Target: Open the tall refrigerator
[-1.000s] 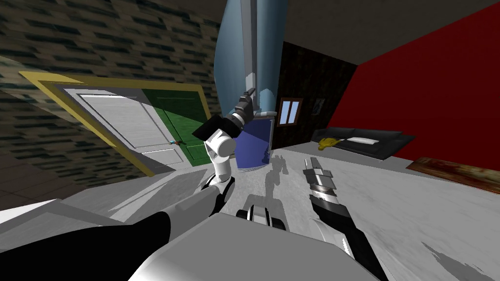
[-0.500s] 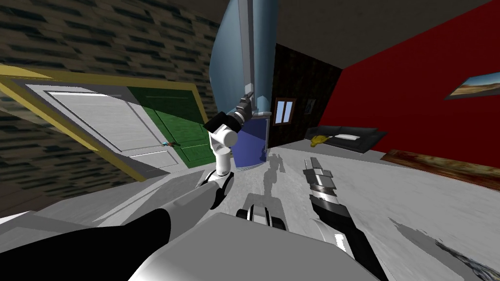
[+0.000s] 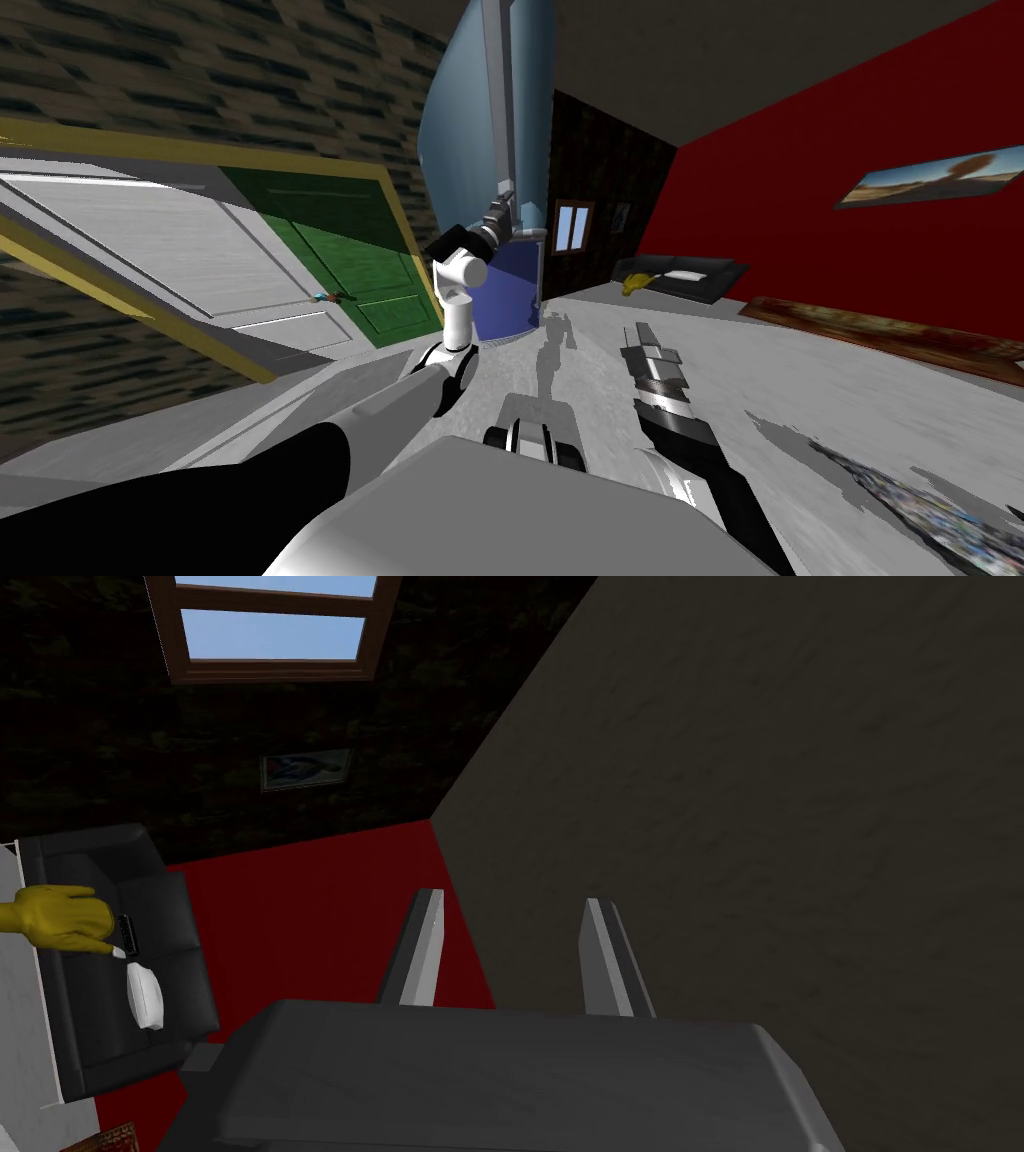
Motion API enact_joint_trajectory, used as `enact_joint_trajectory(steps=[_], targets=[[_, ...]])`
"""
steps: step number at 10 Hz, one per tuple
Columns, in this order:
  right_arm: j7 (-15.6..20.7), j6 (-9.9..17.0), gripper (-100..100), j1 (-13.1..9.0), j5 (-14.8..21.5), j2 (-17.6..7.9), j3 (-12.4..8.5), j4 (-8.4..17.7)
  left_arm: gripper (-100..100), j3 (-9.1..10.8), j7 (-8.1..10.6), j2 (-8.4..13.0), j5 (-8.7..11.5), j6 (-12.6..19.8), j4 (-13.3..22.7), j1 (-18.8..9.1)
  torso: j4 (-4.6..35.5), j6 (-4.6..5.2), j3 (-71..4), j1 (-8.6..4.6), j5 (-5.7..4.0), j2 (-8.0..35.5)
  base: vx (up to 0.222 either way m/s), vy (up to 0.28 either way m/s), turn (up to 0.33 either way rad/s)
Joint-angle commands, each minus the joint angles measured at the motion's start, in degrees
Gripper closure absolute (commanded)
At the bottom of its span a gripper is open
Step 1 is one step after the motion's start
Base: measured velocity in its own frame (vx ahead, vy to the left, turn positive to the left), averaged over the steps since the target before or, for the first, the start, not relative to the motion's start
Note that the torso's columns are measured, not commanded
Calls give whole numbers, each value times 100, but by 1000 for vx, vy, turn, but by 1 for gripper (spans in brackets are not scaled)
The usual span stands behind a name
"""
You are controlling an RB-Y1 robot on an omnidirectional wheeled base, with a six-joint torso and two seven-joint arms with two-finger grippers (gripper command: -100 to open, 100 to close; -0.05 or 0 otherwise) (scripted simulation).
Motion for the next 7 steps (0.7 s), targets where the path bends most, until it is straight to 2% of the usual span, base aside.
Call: enact_joint_trajectory(steps=[1, 2, 7], targets=[[0, 0, 0, 1, 0, 0, 0, 0, -100, 55, -42, 72, 76, -104, 226, -65, 0, -10, 2, 7, 5, 0, -20, -7, -13], [0, 0, 0, 2, 0, 0, -1, 0, 0, 60, -51, 79, 87, -115, 273, -49, -25, 0, 6, 1, 2, -10, 0, 0, 0], [0, 0, 0, 2, 0, 0, 0, 0, 0, 45, -46, 71, 87, -51, 316, 19, -82, 20, -25, -37, -12, -61, 0, 0, 0]])
